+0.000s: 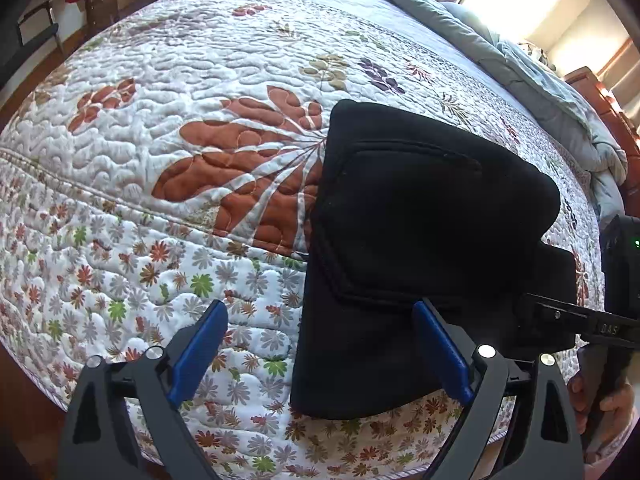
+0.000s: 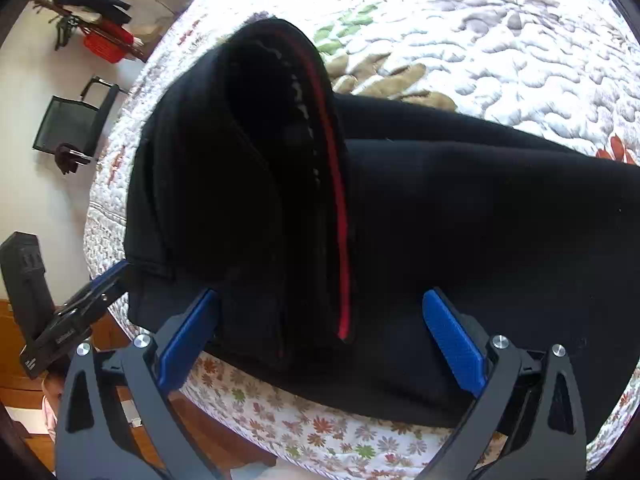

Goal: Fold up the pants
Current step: 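Lower the folded end onto the stack and open the left gripper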

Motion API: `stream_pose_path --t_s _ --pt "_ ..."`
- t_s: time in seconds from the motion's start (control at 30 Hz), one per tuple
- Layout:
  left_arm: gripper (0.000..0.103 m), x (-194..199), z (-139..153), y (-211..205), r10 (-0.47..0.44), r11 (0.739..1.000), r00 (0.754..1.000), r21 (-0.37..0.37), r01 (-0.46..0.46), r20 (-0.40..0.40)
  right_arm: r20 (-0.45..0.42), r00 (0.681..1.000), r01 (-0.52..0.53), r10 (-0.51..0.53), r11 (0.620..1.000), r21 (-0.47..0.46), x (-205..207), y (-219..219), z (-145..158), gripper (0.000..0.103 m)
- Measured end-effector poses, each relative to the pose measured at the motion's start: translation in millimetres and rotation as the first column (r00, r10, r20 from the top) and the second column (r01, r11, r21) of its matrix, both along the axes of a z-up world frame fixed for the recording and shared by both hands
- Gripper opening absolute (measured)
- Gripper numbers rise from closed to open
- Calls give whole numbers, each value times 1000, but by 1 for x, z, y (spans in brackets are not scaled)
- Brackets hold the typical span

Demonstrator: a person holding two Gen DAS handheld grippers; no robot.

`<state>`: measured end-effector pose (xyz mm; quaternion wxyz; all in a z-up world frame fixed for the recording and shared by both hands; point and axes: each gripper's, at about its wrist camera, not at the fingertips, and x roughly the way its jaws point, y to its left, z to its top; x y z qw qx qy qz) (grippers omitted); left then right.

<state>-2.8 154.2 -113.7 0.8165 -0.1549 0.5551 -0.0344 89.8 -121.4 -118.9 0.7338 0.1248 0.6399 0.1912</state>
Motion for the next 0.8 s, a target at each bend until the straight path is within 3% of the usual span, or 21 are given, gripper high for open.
stream_pose_path --t_s 0.07,0.17,0.33,0.43,0.47,0.5,0.57,0.63,0.7,0.8 --pt "95 -1 -1 1 2 1000 1000 -4 -2 -1 16 998 -53 53 999 2 -3 8 2 101" --pt "95 -1 -2 0 3 1000 1000 -11 -4 -9 40 995 -92 95 993 -71 -7 20 0 101" --pt "95 -1 0 -3 -5 1000 1000 -5 5 -21 34 994 -97 103 987 -129 -4 28 -5 101" --pt "95 -7 1 -5 -3 1000 1000 -9 2 -25 23 996 -81 84 990 -112 2 26 -3 100" --pt "95 -8 1 -5 -1 1000 1000 -9 1 -27 26 997 -66 69 993 -98 2 24 -2 96" --pt "95 -10 1 -5 1 1000 1000 -11 -2 -28 32 997 -65 68 994 -92 1 23 0 78" --pt "95 -14 2 -4 6 1000 1000 -14 -7 -31 55 995 -80 83 995 -61 -1 25 8 56" --pt "95 -15 3 -4 11 1000 999 -14 -11 -33 72 992 -94 100 992 -83 -4 29 13 49" --pt "95 -17 5 -5 12 1000 999 -16 -13 -32 99 987 -117 125 989 -90 -6 35 19 35" --pt "95 -21 10 -5 15 1000 1000 -14 -15 -26 118 988 -96 98 995 -21 -7 23 31 21"
